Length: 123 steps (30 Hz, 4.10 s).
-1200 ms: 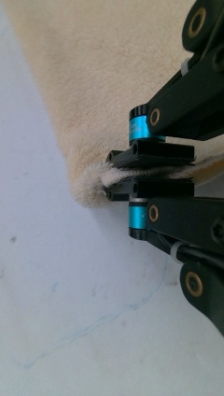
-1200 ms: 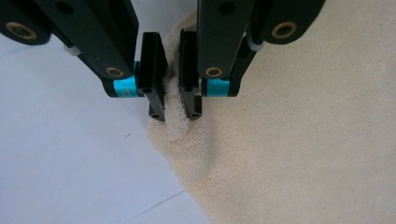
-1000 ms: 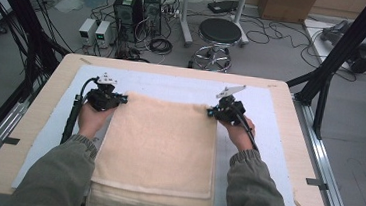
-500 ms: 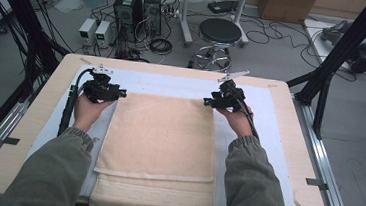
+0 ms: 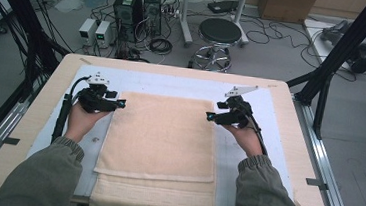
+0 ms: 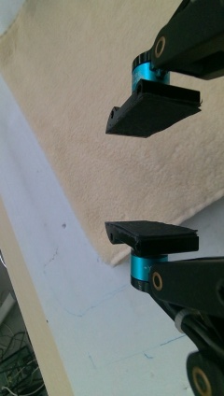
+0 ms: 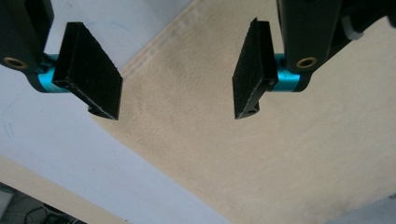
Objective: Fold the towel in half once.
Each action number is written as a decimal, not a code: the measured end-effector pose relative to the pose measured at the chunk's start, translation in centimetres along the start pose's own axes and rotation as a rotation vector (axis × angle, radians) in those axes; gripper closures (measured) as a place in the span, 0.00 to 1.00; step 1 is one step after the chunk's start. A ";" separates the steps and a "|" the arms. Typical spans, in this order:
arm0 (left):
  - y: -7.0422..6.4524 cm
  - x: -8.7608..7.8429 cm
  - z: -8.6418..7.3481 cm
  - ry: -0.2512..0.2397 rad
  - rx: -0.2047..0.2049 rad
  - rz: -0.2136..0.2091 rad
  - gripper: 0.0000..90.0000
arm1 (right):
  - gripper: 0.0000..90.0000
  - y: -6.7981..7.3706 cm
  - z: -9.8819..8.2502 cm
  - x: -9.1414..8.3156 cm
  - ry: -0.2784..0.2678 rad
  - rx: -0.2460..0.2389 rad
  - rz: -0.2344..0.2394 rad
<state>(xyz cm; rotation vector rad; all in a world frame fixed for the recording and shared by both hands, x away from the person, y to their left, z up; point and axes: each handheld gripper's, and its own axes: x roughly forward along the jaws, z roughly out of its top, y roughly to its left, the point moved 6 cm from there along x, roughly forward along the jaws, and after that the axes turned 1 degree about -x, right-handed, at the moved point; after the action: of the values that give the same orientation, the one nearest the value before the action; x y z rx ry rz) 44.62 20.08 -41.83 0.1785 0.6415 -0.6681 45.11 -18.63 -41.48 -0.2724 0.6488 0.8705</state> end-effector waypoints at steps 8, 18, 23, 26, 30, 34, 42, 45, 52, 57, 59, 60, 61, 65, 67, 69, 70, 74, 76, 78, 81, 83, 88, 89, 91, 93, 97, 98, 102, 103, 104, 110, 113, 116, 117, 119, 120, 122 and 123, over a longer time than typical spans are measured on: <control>-1.5 -2.0 -1.1 -0.043 0.047 -0.016 0.46 | 0.30 2.1 -1.2 -1.8 -0.021 -0.016 0.012; -3.6 -3.4 -4.1 -0.027 0.094 -0.038 0.39 | 0.23 4.9 -2.7 -3.0 0.019 -0.074 0.026; -4.9 -4.2 -5.3 -0.043 0.102 -0.053 0.37 | 0.23 6.3 -3.0 -3.6 0.006 -0.114 0.026; -5.7 -4.7 -5.9 -0.052 0.112 -0.061 0.37 | 0.23 6.8 -4.1 -3.6 0.016 -0.100 0.042; -6.8 -5.1 -6.9 -0.051 0.126 -0.077 0.36 | 0.23 7.7 -5.4 -3.4 0.013 -0.107 0.057; -7.9 -5.3 -7.9 -0.043 0.132 -0.096 0.36 | 0.28 9.0 -6.5 -3.2 0.010 -0.131 0.080; -8.6 -5.0 -9.6 0.007 0.152 -0.134 0.40 | 0.42 10.5 -8.2 -2.1 0.054 -0.151 0.138; -8.7 -4.7 -10.0 0.021 0.152 -0.142 0.41 | 0.45 10.4 -8.4 -1.7 0.056 -0.147 0.146; -9.3 -3.9 -10.7 0.063 0.195 -0.180 0.55 | 0.62 10.6 -9.0 -0.9 0.107 -0.172 0.151; -9.5 -3.7 -10.7 0.066 0.208 -0.198 0.68 | 0.72 10.7 -9.1 -0.6 0.112 -0.196 0.153; -9.6 -3.7 -10.7 0.070 0.213 -0.194 0.73 | 0.76 10.7 -9.1 -0.7 0.117 -0.183 0.160; -9.7 -3.6 -10.7 0.070 0.212 -0.199 0.75 | 0.79 10.7 -9.1 -0.7 0.116 -0.186 0.162; -9.7 -3.6 -10.6 0.072 0.216 -0.196 0.78 | 0.81 10.6 -9.0 -0.6 0.109 -0.192 0.164; -9.8 -3.5 -10.4 0.075 0.211 -0.192 0.87 | 0.87 10.6 -9.0 -0.6 0.109 -0.191 0.175; -9.8 -3.5 -10.3 0.077 0.216 -0.193 0.90 | 0.90 10.5 -8.9 -0.6 0.108 -0.192 0.178; -9.8 -3.5 -10.2 0.075 0.219 -0.187 0.92 | 0.92 10.4 -8.9 -0.6 0.104 -0.192 0.178; -9.8 -3.5 -10.2 0.074 0.221 -0.187 0.92 | 0.93 10.4 -8.9 -0.7 0.106 -0.189 0.179; -9.9 -3.8 -9.9 0.058 0.214 -0.180 0.94 | 0.94 10.4 -8.7 -0.9 0.101 -0.197 0.176; -9.9 -3.9 -9.7 0.050 0.217 -0.175 0.95 | 0.95 10.4 -8.6 -1.1 0.095 -0.193 0.178; -9.9 -4.1 -9.5 0.036 0.212 -0.172 0.95 | 0.95 10.4 -8.4 -1.3 0.086 -0.194 0.177; -9.9 -4.4 -9.2 0.018 0.211 -0.167 0.95 | 0.95 10.5 -8.0 -1.8 0.070 -0.201 0.177; -9.9 -4.7 -9.0 0.006 0.208 -0.165 0.95 | 0.95 10.5 -7.8 -2.0 0.059 -0.199 0.176; -10.0 -5.3 -8.6 -0.011 0.207 -0.160 0.95 | 0.95 10.6 -7.4 -2.8 0.037 -0.203 0.172; -10.1 -5.4 -8.6 -0.013 0.207 -0.162 0.95 | 0.95 10.6 -7.3 -2.9 0.035 -0.208 0.169; -10.3 -5.9 -8.3 -0.018 0.217 -0.160 0.95 | 0.95 10.7 -7.1 -3.4 0.029 -0.216 0.166; -10.5 -6.4 -8.1 -0.026 0.223 -0.162 0.95 | 0.95 11.0 -6.7 -4.0 0.020 -0.229 0.164; -11.3 -7.9 -7.6 -0.040 0.240 -0.170 0.95 | 0.95 11.6 -6.1 -5.3 0.013 -0.259 0.159; -11.5 -8.3 -7.5 -0.042 0.245 -0.172 0.95 | 0.95 11.9 -6.0 -5.6 0.011 -0.268 0.159; -13.2 -11.0 -7.9 -0.045 0.242 -0.217 0.95 | 0.95 13.5 -6.0 -7.5 0.004 -0.289 0.179; -13.7 -11.7 -8.2 -0.051 0.249 -0.225 0.95 | 0.95 14.4 -6.1 -8.4 0.001 -0.303 0.198; -14.2 -12.2 -8.5 -0.048 0.257 -0.235 0.95 | 0.94 15.1 -6.3 -9.1 -0.009 -0.305 0.227; -13.7 -11.5 -9.8 -0.009 0.229 -0.237 0.71 | 0.81 15.3 -7.1 -9.3 -0.005 -0.272 0.266; -13.2 -10.7 -9.9 -0.012 0.227 -0.225 0.68 | 0.78 15.0 -7.0 -8.4 0.003 -0.277 0.260; -12.7 -9.9 -9.9 -0.017 0.226 -0.216 0.65 | 0.76 14.4 -7.0 -7.6 0.011 -0.273 0.255; -12.5 -9.6 -9.8 -0.024 0.222 -0.213 0.65 | 0.75 14.3 -6.9 -7.4 0.012 -0.268 0.251; -12.2 -9.0 -9.8 -0.024 0.211 -0.211 0.63 | 0.74 13.9 -6.9 -6.9 0.014 -0.268 0.244; -12.1 -8.7 -9.7 -0.025 0.211 -0.208 0.62 | 0.73 13.8 -6.9 -6.6 0.015 -0.269 0.240; -12.0 -8.1 -9.5 -0.021 0.213 -0.207 0.60 | 0.71 13.4 -6.8 -6.0 0.024 -0.262 0.230; -11.9 -7.8 -9.3 -0.017 0.215 -0.202 0.59 | 0.70 13.1 -6.8 -5.7 0.025 -0.261 0.221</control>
<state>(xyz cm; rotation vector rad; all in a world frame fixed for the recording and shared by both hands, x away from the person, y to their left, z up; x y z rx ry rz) 27.88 18.19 -44.01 0.3092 0.5750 -0.9334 29.42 -17.16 -42.76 -0.4526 0.5953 1.1678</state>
